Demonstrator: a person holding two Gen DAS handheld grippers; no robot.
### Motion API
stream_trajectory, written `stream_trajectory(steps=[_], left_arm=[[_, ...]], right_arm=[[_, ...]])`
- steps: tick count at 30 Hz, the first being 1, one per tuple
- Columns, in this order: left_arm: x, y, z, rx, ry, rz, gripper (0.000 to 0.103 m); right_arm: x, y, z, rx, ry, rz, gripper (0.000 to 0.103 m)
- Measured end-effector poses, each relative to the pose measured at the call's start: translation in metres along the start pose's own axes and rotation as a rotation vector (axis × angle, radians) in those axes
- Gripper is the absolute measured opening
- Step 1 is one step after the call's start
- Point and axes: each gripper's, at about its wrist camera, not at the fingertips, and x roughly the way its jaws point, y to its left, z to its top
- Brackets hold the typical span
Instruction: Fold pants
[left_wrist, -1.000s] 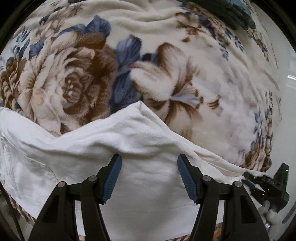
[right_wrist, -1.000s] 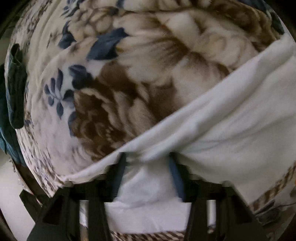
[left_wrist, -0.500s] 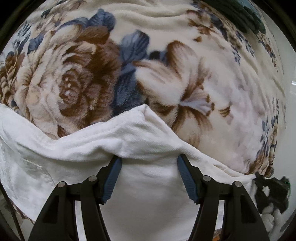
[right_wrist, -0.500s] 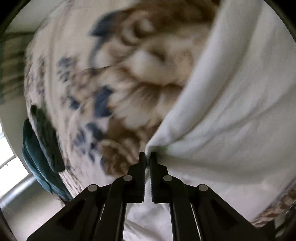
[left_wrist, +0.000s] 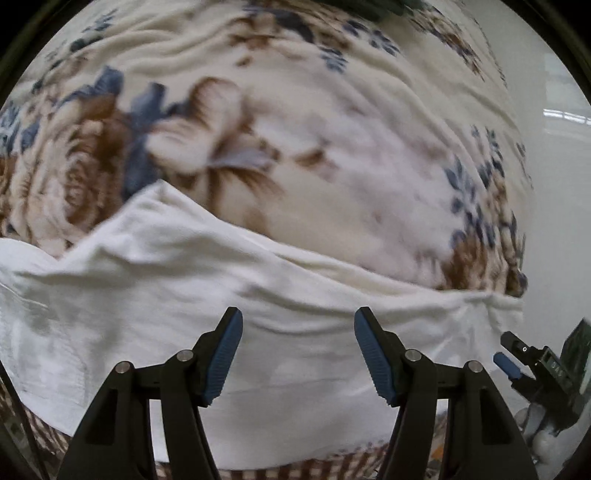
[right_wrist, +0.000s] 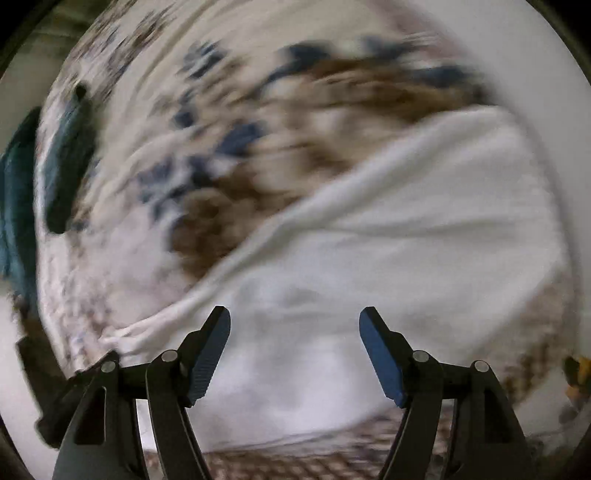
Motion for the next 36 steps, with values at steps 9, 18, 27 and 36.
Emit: stream_trajectory(steps=[9, 18, 27, 36], left_arm=[[0.017, -0.010, -0.037, 0.054, -0.038, 0.129, 0.061], [0.040, -0.008, -0.074, 0.062, -0.006, 0.216, 0.061], [0.040, -0.006, -0.096, 0.038, 0.026, 0.205, 0.061], [0.028, -0.047, -0.054, 0.143, -0.070, 0.157, 0.061]], right_arm=[[-0.014, -0.197, -0.020, 0.485, -0.127, 0.040, 0.064], [-0.012, -0.182, -0.027, 0.382, -0.219, -0.045, 0.008], [0.006, -0.218, -0.018, 0.409, -0.089, 0.004, 0.021], [-0.036, -0.058, -0.047, 0.033, -0.238, -0.011, 0.043]])
